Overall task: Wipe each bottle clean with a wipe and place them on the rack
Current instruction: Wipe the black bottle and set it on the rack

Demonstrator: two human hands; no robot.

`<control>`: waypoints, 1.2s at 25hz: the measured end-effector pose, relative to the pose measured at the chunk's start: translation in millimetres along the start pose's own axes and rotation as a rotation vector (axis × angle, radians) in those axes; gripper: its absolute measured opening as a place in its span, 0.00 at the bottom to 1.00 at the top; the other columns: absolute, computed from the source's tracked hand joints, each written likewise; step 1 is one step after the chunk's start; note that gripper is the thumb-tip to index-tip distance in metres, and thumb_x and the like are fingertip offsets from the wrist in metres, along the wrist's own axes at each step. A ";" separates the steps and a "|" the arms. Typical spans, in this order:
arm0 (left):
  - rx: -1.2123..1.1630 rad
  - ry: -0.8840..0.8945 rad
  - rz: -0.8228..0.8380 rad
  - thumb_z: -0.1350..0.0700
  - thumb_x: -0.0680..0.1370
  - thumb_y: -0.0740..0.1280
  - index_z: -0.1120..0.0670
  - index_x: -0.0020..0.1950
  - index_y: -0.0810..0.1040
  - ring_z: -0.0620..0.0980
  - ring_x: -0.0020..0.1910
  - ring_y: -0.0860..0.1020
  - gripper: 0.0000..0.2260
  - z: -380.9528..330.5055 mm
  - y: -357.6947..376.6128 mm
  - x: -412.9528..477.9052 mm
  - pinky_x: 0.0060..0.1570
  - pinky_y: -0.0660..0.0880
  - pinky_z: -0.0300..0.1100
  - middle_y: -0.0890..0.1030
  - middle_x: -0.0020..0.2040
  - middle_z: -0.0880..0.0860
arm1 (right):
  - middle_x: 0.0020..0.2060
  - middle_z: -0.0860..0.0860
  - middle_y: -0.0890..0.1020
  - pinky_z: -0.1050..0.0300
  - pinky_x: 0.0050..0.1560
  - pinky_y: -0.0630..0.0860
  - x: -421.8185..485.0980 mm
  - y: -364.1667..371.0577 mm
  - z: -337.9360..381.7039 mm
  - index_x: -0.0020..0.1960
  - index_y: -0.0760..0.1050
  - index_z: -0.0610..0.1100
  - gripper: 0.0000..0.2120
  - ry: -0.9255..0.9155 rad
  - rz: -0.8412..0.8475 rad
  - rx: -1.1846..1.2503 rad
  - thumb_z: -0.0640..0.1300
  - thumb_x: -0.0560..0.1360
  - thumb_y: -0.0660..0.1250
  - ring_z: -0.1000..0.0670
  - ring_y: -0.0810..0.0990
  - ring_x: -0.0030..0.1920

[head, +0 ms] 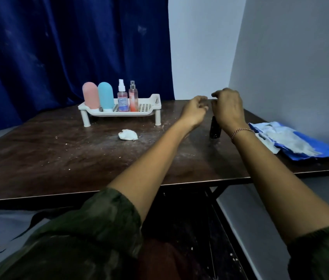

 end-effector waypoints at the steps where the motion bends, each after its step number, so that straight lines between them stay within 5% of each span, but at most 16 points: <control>1: 0.026 -0.017 0.015 0.68 0.78 0.59 0.62 0.68 0.67 0.62 0.65 0.72 0.18 1.6 10.7 0.7 0.55 0.70 0.43 0.74 0.64 0.65 | 0.53 0.36 0.78 0.50 0.54 0.72 -2.9 2.3 -9.9 0.57 0.77 0.34 0.13 0.009 0.039 -0.044 0.33 0.74 0.61 0.37 0.75 0.55; 4: 0.075 -0.031 0.021 0.72 0.76 0.60 0.65 0.69 0.67 0.57 0.67 0.71 0.21 11.3 32.5 6.1 0.67 0.68 0.45 0.73 0.66 0.62 | 0.51 0.34 0.80 0.50 0.53 0.73 -10.5 6.0 -27.9 0.56 0.78 0.35 0.12 0.038 0.125 -0.054 0.34 0.74 0.61 0.36 0.77 0.53; 15: 0.074 -0.021 -0.038 0.74 0.71 0.65 0.63 0.62 0.74 0.57 0.58 0.78 0.21 33.4 34.2 16.9 0.61 0.74 0.53 0.79 0.58 0.61 | 0.50 0.40 0.81 0.49 0.49 0.76 -17.1 14.9 -35.9 0.54 0.79 0.45 0.11 0.188 0.030 0.086 0.38 0.74 0.64 0.38 0.79 0.51; 27: 0.112 0.071 -0.151 0.71 0.71 0.69 0.62 0.60 0.76 0.52 0.55 0.79 0.19 20.3 -32.2 -3.7 0.57 0.76 0.42 0.81 0.56 0.58 | 0.47 0.46 0.84 0.58 0.54 0.75 -11.4 28.1 9.4 0.51 0.81 0.44 0.10 0.169 -0.076 0.349 0.36 0.71 0.69 0.48 0.81 0.49; 30: 0.179 0.121 -0.220 0.69 0.70 0.71 0.61 0.56 0.79 0.48 0.49 0.81 0.16 14.3 -67.8 -8.3 0.47 0.74 0.29 0.83 0.52 0.56 | 0.46 0.47 0.84 0.62 0.54 0.75 -7.4 36.9 35.3 0.51 0.81 0.44 0.11 0.127 -0.059 0.470 0.37 0.69 0.71 0.52 0.82 0.47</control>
Point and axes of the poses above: each hand's wrist, its own x-axis towards the middle knuckle, its own y-axis out of the palm, z = x × y, the point moved 6 cm from there along x, towards the middle knuckle
